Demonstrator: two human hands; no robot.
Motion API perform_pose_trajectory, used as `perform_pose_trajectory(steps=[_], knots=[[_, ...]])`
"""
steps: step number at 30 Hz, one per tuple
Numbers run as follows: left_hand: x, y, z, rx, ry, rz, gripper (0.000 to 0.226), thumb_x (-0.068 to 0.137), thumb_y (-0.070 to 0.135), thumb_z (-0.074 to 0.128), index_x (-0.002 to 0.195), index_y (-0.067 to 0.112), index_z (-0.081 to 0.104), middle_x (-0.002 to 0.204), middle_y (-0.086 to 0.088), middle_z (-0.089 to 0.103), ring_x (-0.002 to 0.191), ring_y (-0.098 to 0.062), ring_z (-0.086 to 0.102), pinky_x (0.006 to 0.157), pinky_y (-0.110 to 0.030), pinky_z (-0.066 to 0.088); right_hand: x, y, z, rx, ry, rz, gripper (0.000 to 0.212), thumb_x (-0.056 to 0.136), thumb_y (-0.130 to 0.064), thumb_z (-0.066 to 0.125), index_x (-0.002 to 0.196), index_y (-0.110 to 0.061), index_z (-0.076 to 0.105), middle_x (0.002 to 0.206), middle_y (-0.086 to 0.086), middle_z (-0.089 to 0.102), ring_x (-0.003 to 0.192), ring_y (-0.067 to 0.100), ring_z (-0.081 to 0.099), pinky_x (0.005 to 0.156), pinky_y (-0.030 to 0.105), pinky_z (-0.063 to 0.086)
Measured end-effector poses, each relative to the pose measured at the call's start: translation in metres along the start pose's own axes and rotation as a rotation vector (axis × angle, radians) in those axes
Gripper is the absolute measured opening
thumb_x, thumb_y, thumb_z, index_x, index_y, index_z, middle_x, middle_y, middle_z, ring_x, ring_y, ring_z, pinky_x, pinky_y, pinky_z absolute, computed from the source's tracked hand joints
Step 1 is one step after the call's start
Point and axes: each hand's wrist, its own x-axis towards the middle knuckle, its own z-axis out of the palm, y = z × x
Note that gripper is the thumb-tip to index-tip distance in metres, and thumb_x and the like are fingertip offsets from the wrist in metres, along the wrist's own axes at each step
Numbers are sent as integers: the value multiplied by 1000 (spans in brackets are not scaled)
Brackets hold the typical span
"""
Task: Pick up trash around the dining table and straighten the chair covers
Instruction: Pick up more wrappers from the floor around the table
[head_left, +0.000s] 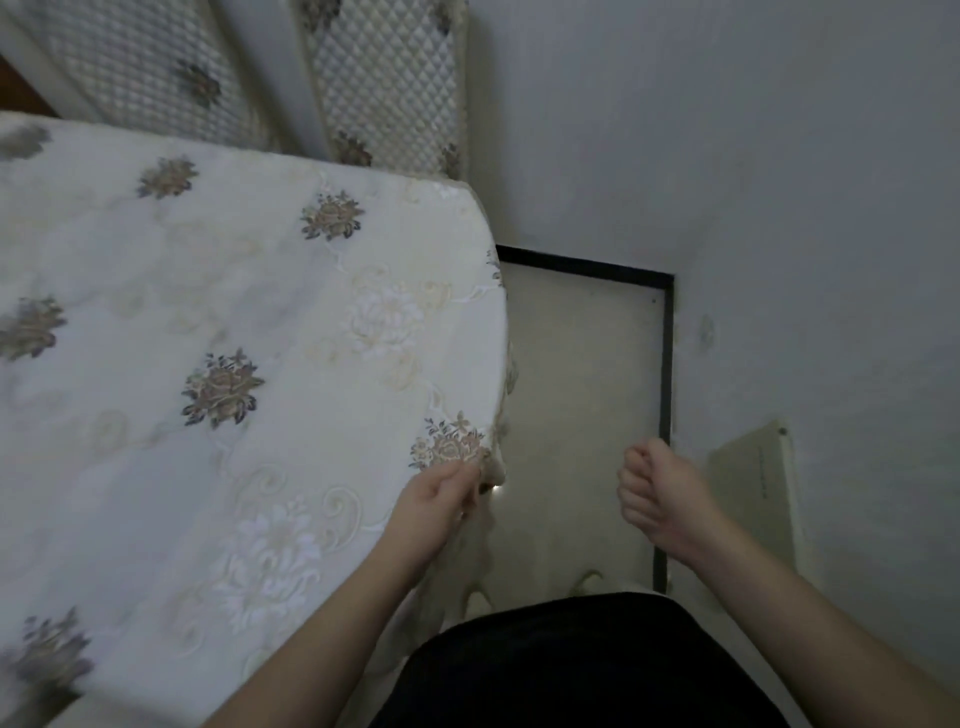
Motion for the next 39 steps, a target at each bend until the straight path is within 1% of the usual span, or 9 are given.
perform_pose_trajectory(steps=[5, 10, 16, 18, 20, 23, 29, 34, 39], knots=[[1, 10, -15, -512, 82, -277, 29, 80, 26, 53, 61, 8, 40, 55, -9, 27, 47, -16, 15, 49, -33, 9, 11, -26, 29, 294, -110, 148, 47, 90, -20, 35, 43, -20, 32, 36, -5, 20, 24, 8, 17, 28, 14, 11], [8, 37, -11, -951, 201, -279, 36, 91, 29, 45, 59, 12, 41, 55, -1, 28, 39, -10, 21, 35, -21, 18, 29, -45, 53, 187, -222, 266, 45, 88, -23, 42, 44, -23, 31, 43, -7, 23, 31, 6, 24, 29, 14, 14], [13, 68, 5, -1113, 411, -175, 34, 90, 28, 45, 60, 13, 43, 55, 0, 31, 39, -10, 23, 41, -23, 11, 34, -71, 82, 127, -435, 404, 48, 58, -23, 79, 43, -20, 34, 42, -5, 27, 33, 8, 27, 33, 19, 23], [8, 74, 7, -1183, 491, -137, 32, 89, 28, 47, 61, 12, 42, 56, 0, 31, 39, -10, 24, 40, -22, 12, 34, -75, 94, 60, -399, 413, 49, 82, -31, 60, 43, -20, 33, 43, -5, 28, 35, 9, 29, 35, 18, 28], [-1, 76, 9, -1228, 572, -99, 32, 88, 27, 48, 61, 12, 43, 56, -1, 32, 39, -11, 25, 40, -22, 11, 31, -75, 108, 20, -419, 409, 54, 94, -35, 45, 43, -20, 34, 47, -5, 31, 39, 9, 35, 37, 18, 33], [-28, 75, 4, -1276, 672, -42, 34, 89, 28, 46, 59, 13, 46, 56, 0, 34, 39, -11, 27, 41, -22, 10, 22, -66, 128, -62, -488, 424, 54, 95, -37, 43, 45, -19, 35, 54, -4, 36, 47, 10, 44, 41, 19, 37], [-130, 48, -17, -1380, 921, 139, 34, 88, 32, 45, 60, 13, 49, 57, -1, 36, 39, -10, 30, 40, -18, 10, -6, -30, 171, -306, -569, 589, 41, 94, -37, 46, 57, -20, 38, 57, -4, 38, 42, 9, 38, 38, 19, 39], [-232, 18, -14, -1435, 1157, 278, 27, 65, 32, 70, 61, 14, 51, 58, 0, 40, 41, -10, 35, 35, -14, 20, -52, 22, 204, -470, -681, 634, 39, 94, -36, 48, 59, -19, 44, 59, -4, 43, 45, 10, 44, 43, 19, 44], [-337, -20, 13, -1530, 1350, 284, 21, 78, 33, 56, 68, 15, 50, 66, -1, 43, 48, -12, 42, 41, -17, 34, -122, 103, 223, -625, -767, 665, 35, 94, -36, 47, 62, -21, 44, 61, -4, 47, 49, 11, 49, 46, 19, 46]])
